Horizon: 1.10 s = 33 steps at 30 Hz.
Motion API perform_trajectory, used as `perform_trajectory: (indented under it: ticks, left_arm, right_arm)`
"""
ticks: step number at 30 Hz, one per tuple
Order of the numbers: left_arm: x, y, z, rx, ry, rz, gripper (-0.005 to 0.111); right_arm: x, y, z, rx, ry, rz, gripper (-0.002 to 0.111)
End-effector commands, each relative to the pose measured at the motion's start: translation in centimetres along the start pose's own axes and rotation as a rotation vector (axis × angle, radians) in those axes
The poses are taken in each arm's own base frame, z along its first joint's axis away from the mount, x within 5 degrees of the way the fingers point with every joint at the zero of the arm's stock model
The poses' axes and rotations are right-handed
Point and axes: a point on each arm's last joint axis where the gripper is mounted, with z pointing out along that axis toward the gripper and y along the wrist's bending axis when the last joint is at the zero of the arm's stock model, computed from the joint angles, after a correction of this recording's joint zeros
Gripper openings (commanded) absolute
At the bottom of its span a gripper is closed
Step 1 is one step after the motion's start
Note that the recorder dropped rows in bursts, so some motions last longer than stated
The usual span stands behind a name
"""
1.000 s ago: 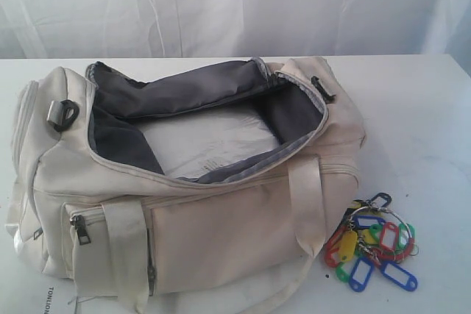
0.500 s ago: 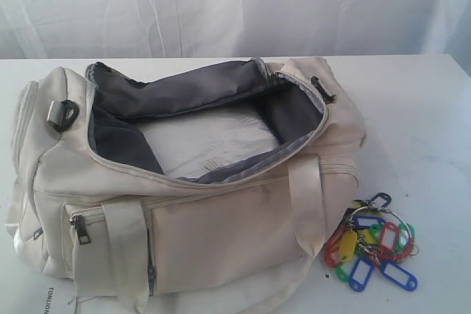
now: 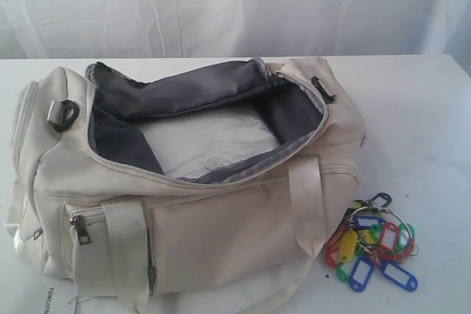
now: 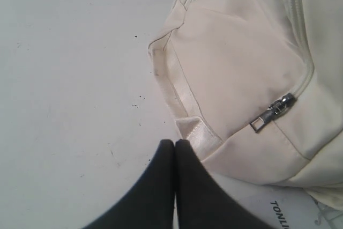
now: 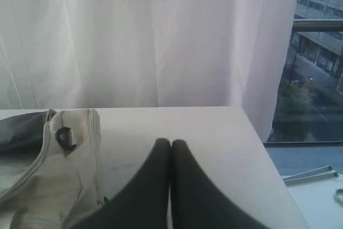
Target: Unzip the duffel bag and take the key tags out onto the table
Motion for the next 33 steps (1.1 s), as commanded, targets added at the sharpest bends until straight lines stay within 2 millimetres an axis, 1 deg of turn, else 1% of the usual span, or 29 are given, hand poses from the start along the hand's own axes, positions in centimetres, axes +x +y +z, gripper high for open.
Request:
perform_trajectory:
  ticks: [1, 2, 5, 6, 9, 10, 11, 12, 14, 24, 25, 26, 28, 29, 32, 33]
  left_arm:
    - [0.1, 0.0, 0.0, 0.003, -0.004, -0.001, 0.0]
    - [0.1, 0.0, 0.0, 0.003, -0.004, -0.001, 0.0]
    - [0.1, 0.0, 0.0, 0.003, -0.004, -0.001, 0.0]
    - [0.1, 0.0, 0.0, 0.003, -0.004, -0.001, 0.0]
    - [0.1, 0.0, 0.0, 0.003, -0.004, -0.001, 0.0]
    - [0.1, 0.0, 0.0, 0.003, -0.004, -0.001, 0.0]
    - [0.1, 0.0, 0.0, 0.003, -0.004, -0.001, 0.0]
    - [0.1, 0.0, 0.0, 0.003, -0.004, -0.001, 0.0]
    - [0.1, 0.0, 0.0, 0.003, -0.004, -0.001, 0.0]
    - [0.1, 0.0, 0.0, 0.003, -0.004, -0.001, 0.0]
    - [0.1, 0.0, 0.0, 0.003, -0.004, -0.001, 0.0]
    - [0.1, 0.0, 0.0, 0.003, -0.004, -0.001, 0.0]
    - [0.1, 0.0, 0.0, 0.003, -0.004, -0.001, 0.0]
    - [0.1, 0.0, 0.0, 0.003, -0.004, -0.001, 0.0]
    - [0.1, 0.0, 0.0, 0.003, -0.004, -0.001, 0.0]
    - [0.1, 0.0, 0.0, 0.003, -0.004, -0.001, 0.0]
  right_arm:
    - [2.5, 0.6, 1.2, -0.044, 0.036, 0.016, 0.0]
    - [3.5, 0.9, 1.6, -0.071, 0.057, 0.05, 0.0]
    - [8.7, 2.6, 2.3, -0.23, 0.194, 0.454, 0.0]
    - [10.4, 2.8, 2.4, -0.24, 0.243, 0.526, 0.0]
    - [13.7, 2.6, 2.5, -0.219, 0.298, 0.513, 0.0]
    - [15.4, 2.4, 2.5, -0.206, 0.321, 0.49, 0.0]
    - [16.1, 2.4, 2.5, -0.204, 0.323, 0.488, 0.0]
    - [15.4, 2.3, 2.4, -0.22, 0.234, 0.499, 0.0]
    - [14.9, 2.1, 2.5, -0.206, 0.168, 0.511, 0.0]
    - [14.8, 1.4, 2.7, -0.079, 0.12, 0.523, 0.0]
    - [14.8, 1.2, 2.7, -0.053, 0.113, 0.49, 0.0]
    - [15.0, 0.7, 2.7, 0.013, 0.119, 0.364, 0.0]
    - [15.3, 0.1, 2.6, 0.087, 0.145, 0.229, 0.0]
    - [15.4, -0.2, 2.6, 0.113, 0.158, 0.187, 0.0]
    - [15.4, -0.2, 2.6, 0.119, 0.159, 0.112, 0.0]
    - [15.4, -0.2, 2.6, 0.115, 0.162, 0.054, 0.0]
